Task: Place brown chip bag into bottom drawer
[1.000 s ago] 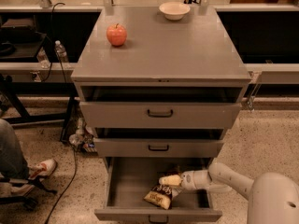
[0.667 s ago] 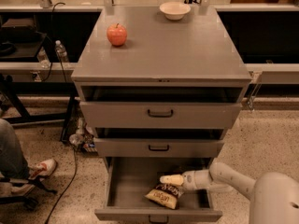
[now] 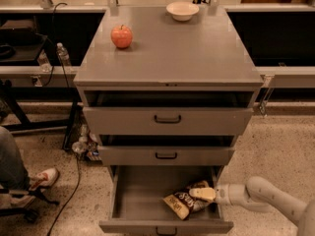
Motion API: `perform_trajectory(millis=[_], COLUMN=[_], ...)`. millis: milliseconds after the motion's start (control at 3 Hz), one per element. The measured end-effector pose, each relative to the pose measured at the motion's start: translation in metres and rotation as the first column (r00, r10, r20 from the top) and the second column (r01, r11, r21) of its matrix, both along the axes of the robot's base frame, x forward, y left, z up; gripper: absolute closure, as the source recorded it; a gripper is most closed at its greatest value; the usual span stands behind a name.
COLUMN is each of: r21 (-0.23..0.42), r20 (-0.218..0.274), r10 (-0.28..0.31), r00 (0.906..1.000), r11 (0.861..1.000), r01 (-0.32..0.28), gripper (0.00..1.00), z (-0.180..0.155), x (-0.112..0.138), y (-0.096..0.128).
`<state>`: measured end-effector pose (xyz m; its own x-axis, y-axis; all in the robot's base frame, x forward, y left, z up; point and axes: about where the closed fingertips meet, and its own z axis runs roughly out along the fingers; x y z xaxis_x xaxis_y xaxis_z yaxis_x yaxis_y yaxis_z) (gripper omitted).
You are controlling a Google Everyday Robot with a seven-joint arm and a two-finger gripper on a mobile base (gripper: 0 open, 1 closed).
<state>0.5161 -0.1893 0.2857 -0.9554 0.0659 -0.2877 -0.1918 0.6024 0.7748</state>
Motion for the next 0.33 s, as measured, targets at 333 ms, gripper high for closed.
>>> perform_trajectory(millis=[333], r21=[0.025], r20=[0.049], r10=[-0.097], r00=[0.9941], r11=[0.995], r01=[0.096], gripper=[0.00], z=[0.0216], x=[-0.0195], y=[-0.0618])
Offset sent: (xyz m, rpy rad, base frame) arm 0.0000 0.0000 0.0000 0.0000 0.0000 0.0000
